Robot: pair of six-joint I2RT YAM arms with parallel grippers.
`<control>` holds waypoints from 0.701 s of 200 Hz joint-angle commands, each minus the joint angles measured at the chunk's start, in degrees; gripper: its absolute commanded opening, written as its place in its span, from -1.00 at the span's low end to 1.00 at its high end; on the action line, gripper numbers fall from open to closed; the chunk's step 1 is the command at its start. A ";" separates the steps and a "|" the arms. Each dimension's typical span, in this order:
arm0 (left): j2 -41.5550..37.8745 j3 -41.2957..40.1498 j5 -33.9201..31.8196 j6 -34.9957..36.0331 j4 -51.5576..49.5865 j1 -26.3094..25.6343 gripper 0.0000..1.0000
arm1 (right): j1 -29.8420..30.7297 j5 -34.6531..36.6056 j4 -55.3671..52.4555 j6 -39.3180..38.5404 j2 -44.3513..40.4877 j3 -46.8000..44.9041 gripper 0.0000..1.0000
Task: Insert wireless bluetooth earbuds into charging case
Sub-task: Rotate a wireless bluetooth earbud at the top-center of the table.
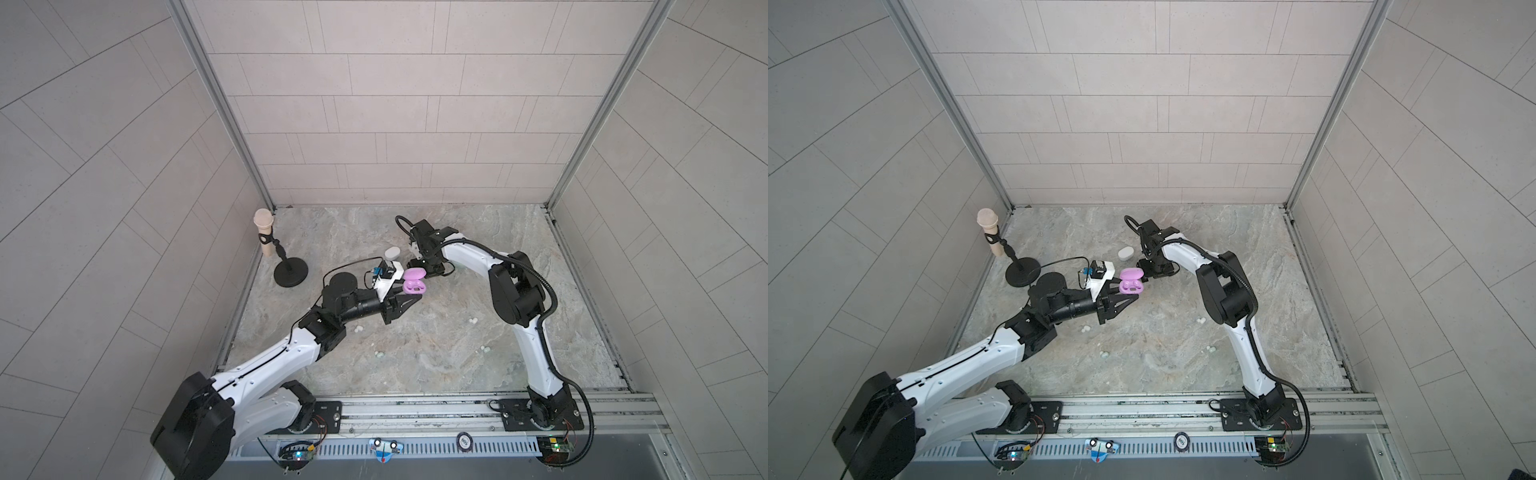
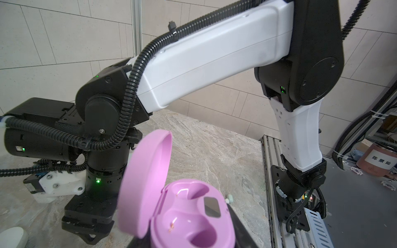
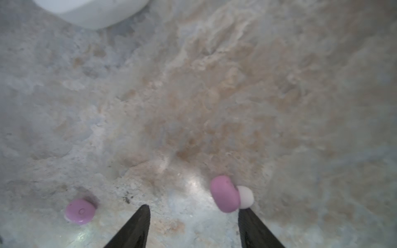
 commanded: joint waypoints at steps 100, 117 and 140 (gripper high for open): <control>-4.46 0.16 -0.28 0.14 -0.22 0.34 -0.66 | 0.11 0.08 -4.75 0.31 7.13 10.06 0.24; -4.99 0.08 -0.38 0.32 -0.55 0.34 -0.66 | 0.40 -0.41 -5.01 0.25 6.36 9.06 0.22; -5.40 -0.20 -0.39 0.47 -0.67 0.30 -0.66 | 0.98 0.03 -5.20 0.59 4.65 6.97 0.22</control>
